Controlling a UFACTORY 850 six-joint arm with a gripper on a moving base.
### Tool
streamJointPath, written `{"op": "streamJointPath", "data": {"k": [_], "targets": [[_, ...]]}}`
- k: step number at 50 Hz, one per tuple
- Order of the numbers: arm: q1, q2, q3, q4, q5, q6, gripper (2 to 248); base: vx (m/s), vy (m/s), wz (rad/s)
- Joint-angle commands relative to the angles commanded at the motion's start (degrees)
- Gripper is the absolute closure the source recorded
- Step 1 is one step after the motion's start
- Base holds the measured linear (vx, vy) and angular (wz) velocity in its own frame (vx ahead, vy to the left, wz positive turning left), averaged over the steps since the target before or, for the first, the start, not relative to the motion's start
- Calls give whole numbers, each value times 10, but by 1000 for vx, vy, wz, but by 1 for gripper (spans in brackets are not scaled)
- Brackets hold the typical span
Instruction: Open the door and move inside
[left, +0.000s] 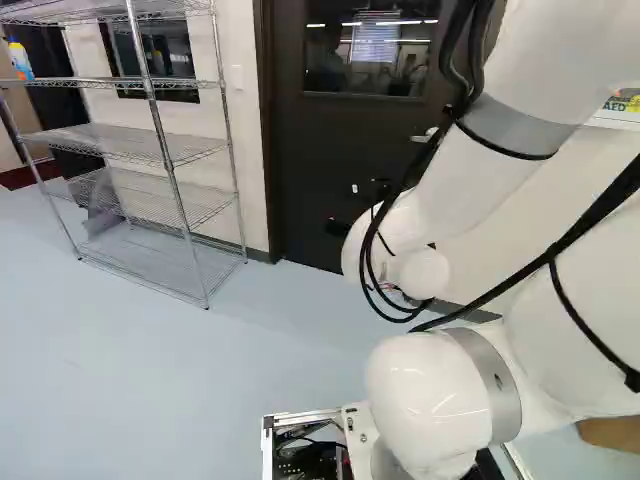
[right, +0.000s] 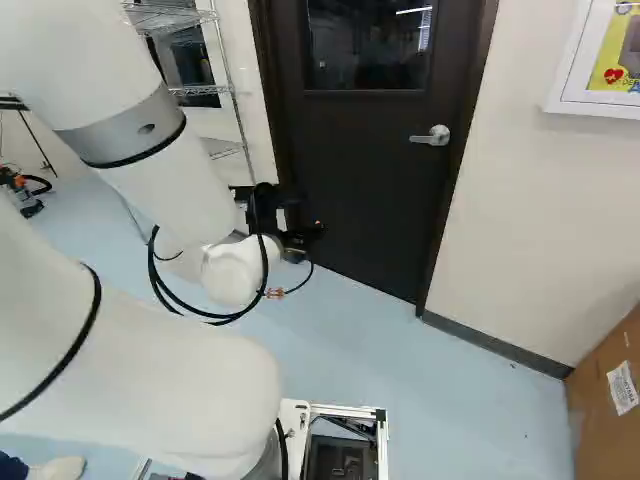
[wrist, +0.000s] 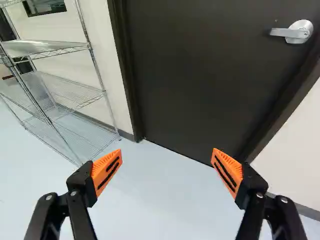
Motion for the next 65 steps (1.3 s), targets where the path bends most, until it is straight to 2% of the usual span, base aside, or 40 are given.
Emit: {"op": "streamJointPath", "data": {"k": [8,39,65], "targets": [[0,0,0,0,0,0,3,214,82,-103],[0,0,0,0,0,0,3,228,43,-307],[0,0,0,0,0,0,3,200,-20,-317]]}}
